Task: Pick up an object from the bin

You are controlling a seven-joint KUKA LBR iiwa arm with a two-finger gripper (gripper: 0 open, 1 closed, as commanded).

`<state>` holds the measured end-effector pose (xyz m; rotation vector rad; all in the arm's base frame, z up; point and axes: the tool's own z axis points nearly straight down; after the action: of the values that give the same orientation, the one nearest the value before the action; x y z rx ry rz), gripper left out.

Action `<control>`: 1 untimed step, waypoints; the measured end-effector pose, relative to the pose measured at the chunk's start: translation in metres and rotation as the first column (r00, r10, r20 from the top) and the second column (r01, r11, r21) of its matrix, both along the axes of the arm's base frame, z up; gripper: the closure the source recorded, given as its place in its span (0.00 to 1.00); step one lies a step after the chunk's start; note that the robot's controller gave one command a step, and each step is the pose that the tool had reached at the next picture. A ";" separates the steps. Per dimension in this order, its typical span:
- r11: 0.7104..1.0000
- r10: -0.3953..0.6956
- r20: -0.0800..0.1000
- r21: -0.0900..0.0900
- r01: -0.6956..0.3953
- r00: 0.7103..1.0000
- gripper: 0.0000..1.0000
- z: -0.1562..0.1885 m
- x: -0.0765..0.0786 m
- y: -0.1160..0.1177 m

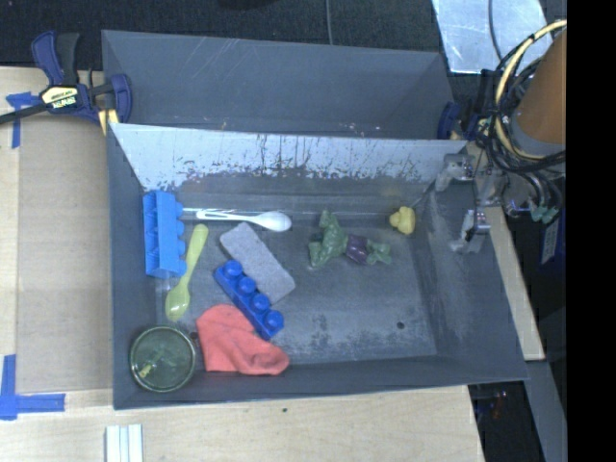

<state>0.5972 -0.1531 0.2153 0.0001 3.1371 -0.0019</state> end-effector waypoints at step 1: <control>0.990 0.139 0.001 -0.001 -0.139 0.990 0.00 -0.069 0.031 0.070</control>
Offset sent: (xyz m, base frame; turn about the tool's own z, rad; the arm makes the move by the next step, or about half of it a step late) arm 0.0247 0.0910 -0.0886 0.0937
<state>0.6280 -0.0834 0.1464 -0.2190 3.1284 -0.0021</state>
